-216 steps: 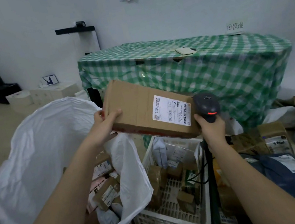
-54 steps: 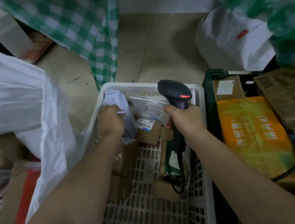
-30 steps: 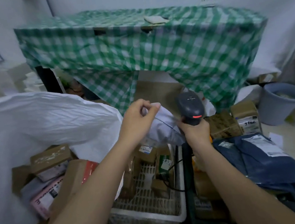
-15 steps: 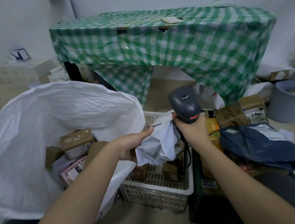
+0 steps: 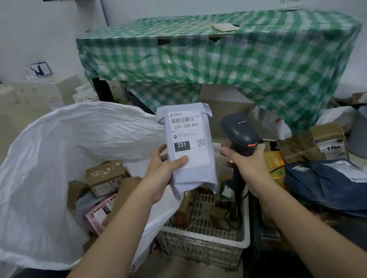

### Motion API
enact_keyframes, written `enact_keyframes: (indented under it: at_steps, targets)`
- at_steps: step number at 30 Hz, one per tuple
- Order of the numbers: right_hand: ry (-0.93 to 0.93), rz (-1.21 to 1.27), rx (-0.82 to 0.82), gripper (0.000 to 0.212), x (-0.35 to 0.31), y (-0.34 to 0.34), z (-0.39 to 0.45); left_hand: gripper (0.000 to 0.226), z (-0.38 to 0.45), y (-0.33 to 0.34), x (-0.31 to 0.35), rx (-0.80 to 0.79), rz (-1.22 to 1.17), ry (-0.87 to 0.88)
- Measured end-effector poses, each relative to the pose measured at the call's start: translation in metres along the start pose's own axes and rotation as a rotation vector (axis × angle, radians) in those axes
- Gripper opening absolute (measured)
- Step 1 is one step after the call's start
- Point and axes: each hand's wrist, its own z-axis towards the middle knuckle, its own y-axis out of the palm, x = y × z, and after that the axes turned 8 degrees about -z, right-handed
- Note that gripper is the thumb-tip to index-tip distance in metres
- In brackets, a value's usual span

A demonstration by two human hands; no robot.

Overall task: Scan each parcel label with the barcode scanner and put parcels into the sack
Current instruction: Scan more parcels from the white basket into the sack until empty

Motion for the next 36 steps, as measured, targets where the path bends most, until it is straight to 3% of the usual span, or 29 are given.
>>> enact_keyframes:
  at_steps: [4,8,14,19,27,36]
  targets:
    - [-0.017,0.004,-0.021,0.016,-0.005,0.016,-0.004,0.063,-0.006,0.005,-0.003,-0.055,0.076,0.083]
    - [-0.019,-0.079,-0.019,0.018,-0.008,0.026,0.0,0.058,-0.008,-0.002,0.002,-0.066,0.195,0.017]
    - [0.005,-0.167,-0.061,0.012,-0.007,0.027,0.002,0.04,-0.008,-0.019,0.016,0.095,0.175,0.113]
    - [-0.001,-0.271,-0.226,0.014,-0.011,0.031,-0.012,0.035,-0.002,-0.03,0.023,0.222,0.167,0.216]
    - [-0.054,-0.35,-0.337,0.014,-0.029,0.039,-0.029,0.04,-0.003,-0.037,0.02,0.23,0.167,0.208]
    - [-0.054,-0.298,-0.34,0.012,-0.025,0.044,-0.024,0.043,-0.015,-0.043,0.024,0.233,0.155,0.231]
